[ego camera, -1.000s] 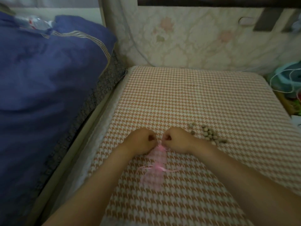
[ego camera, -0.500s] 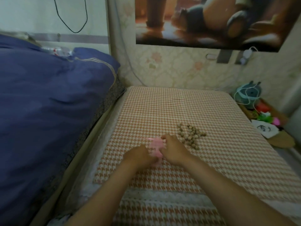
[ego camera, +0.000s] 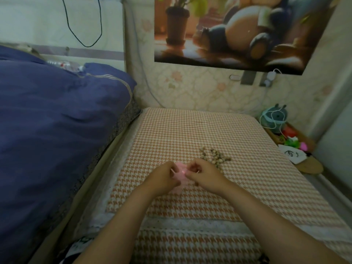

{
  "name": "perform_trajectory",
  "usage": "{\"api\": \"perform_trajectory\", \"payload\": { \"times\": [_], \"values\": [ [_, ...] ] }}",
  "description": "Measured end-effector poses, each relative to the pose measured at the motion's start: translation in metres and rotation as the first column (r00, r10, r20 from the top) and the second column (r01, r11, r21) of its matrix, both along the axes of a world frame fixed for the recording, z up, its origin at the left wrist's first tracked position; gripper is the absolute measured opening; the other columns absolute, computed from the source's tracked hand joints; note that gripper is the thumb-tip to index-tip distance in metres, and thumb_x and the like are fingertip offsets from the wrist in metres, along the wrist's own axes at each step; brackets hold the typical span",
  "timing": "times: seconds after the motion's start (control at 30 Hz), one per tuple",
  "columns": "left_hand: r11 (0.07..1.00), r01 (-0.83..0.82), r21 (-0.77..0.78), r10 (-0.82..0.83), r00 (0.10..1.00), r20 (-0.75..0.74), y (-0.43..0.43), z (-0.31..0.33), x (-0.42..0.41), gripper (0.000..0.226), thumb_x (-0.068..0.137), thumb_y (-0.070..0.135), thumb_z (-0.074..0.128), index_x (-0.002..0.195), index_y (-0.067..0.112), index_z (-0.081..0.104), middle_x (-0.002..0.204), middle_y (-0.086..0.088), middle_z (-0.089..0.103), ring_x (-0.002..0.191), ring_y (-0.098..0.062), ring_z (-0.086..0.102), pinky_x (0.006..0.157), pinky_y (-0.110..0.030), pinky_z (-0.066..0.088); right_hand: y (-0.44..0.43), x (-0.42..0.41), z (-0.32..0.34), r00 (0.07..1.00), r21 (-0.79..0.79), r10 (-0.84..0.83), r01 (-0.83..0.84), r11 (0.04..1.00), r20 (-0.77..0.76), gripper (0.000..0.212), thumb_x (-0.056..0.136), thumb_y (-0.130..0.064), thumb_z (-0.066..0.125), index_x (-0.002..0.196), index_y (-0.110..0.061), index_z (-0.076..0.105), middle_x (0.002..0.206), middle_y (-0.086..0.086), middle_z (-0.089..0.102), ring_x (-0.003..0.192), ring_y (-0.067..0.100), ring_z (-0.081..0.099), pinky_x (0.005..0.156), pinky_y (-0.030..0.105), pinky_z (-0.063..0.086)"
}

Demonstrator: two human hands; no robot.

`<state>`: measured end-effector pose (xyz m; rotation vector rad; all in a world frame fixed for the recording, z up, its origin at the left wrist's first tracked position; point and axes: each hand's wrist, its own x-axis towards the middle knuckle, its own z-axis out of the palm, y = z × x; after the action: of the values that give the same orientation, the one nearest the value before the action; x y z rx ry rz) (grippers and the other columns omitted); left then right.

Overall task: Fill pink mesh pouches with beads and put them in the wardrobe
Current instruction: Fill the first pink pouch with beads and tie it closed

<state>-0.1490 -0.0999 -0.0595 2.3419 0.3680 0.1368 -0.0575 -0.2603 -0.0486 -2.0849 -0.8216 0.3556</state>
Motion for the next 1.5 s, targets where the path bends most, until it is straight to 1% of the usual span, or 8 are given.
{"api": "perform_trajectory", "payload": {
  "times": [0.13, 0.47, 0.6, 0.87, 0.97, 1.2, 1.33, 1.5],
  "values": [
    [0.999, 0.052, 0.002, -0.052, 0.998, 0.020, -0.015, -0.001, 0.020, 0.024, 0.084, 0.021, 0.072, 0.103, 0.025, 0.058, 0.088, 0.009, 0.057, 0.072, -0.006, 0.055, 0.056, -0.018, 0.041, -0.023, 0.008, -0.004, 0.968, 0.115, -0.046, 0.076, 0.990, -0.246, 0.027, 0.102, -0.032, 0.051, 0.097, -0.014, 0.071, 0.087, 0.006, 0.074, 0.057, 0.014, 0.060, 0.052, 0.025, 0.044],
    [0.995, 0.098, 0.012, -0.097, 0.991, -0.095, -0.021, -0.004, 0.070, 0.025, 0.084, 0.021, 0.060, 0.108, 0.026, 0.064, 0.113, 0.005, 0.062, 0.097, -0.013, 0.058, 0.082, -0.028, 0.050, -0.051, 0.050, -0.013, 0.955, 0.016, -0.172, 0.181, 0.983, -0.239, 0.015, 0.089, -0.027, 0.071, 0.080, -0.017, 0.078, 0.078, 0.005, 0.075, 0.053, 0.015, 0.059, 0.051, 0.029, 0.048],
    [0.887, 0.015, 0.462, -0.004, 1.000, -0.024, -0.008, -0.029, 0.080, 0.040, 0.085, 0.024, 0.058, 0.123, 0.037, 0.057, 0.135, 0.004, 0.046, 0.128, -0.021, 0.036, 0.104, -0.032, 0.033, -0.050, 0.069, -0.021, 0.940, 0.013, -0.244, 0.255, 0.967, -0.239, 0.015, 0.089, -0.026, 0.072, 0.080, -0.015, 0.078, 0.077, -0.001, 0.074, 0.053, 0.018, 0.059, 0.051, 0.029, 0.047],
    [0.888, -0.049, 0.457, 0.001, 0.995, 0.105, 0.021, -0.060, 0.111, 0.024, 0.084, 0.011, 0.059, 0.102, 0.020, 0.073, 0.108, -0.004, 0.060, 0.105, -0.025, 0.057, 0.087, -0.035, 0.050, -0.019, 0.085, -0.037, 0.944, -0.031, -0.210, 0.209, 0.977, -0.255, 0.024, 0.092, -0.026, 0.064, 0.079, -0.010, 0.075, 0.071, 0.014, 0.073, 0.055, 0.024, 0.068, 0.043, 0.021, 0.041],
    [0.853, -0.173, 0.493, 0.080, 0.976, 0.204, 0.034, -0.059, 0.119, 0.028, 0.087, 0.013, 0.059, 0.113, 0.016, 0.069, 0.117, -0.006, 0.060, 0.110, -0.028, 0.053, 0.088, -0.036, 0.046, -0.003, 0.085, -0.039, 0.943, 0.001, -0.196, 0.204, 0.979, -0.269, 0.028, 0.091, -0.031, 0.067, 0.080, -0.007, 0.076, 0.062, 0.012, 0.069, 0.052, 0.022, 0.065, 0.044, 0.023, 0.044],
    [0.888, -0.001, 0.460, 0.021, 0.999, -0.039, 0.034, -0.038, 0.113, 0.068, 0.085, 0.034, 0.058, 0.147, 0.026, 0.033, 0.154, 0.002, 0.033, 0.142, -0.021, 0.027, 0.117, -0.041, 0.019, 0.015, 0.083, -0.039, 0.950, 0.021, -0.208, 0.219, 0.976, -0.235, 0.025, 0.089, -0.025, 0.066, 0.070, -0.014, 0.075, 0.064, 0.013, 0.072, 0.051, 0.021, 0.064, 0.049, 0.028, 0.049],
    [0.866, -0.173, 0.468, 0.059, 0.967, 0.247, 0.023, -0.011, 0.098, 0.063, 0.075, -0.002, 0.054, 0.131, 0.027, 0.049, 0.134, 0.005, 0.049, 0.125, -0.020, 0.039, 0.104, -0.035, 0.031, 0.012, 0.079, -0.029, 0.952, 0.047, -0.226, 0.240, 0.970, -0.206, 0.025, 0.090, -0.034, 0.069, 0.076, -0.015, 0.076, 0.076, 0.004, 0.075, 0.052, 0.013, 0.065, 0.044, 0.020, 0.044],
    [0.979, -0.203, 0.011, 0.187, 0.919, 0.347, -0.004, 0.000, 0.076, 0.027, 0.088, 0.003, 0.049, 0.094, 0.027, 0.059, 0.085, 0.009, 0.058, 0.072, -0.012, 0.055, 0.059, -0.027, 0.044, 0.008, 0.073, -0.021, 0.970, 0.040, -0.229, 0.232, 0.972, -0.076, 0.026, 0.091, -0.031, 0.067, 0.069, -0.019, 0.073, 0.065, 0.001, 0.072, 0.054, 0.015, 0.068, 0.056, 0.031, 0.056]
  ]
}}
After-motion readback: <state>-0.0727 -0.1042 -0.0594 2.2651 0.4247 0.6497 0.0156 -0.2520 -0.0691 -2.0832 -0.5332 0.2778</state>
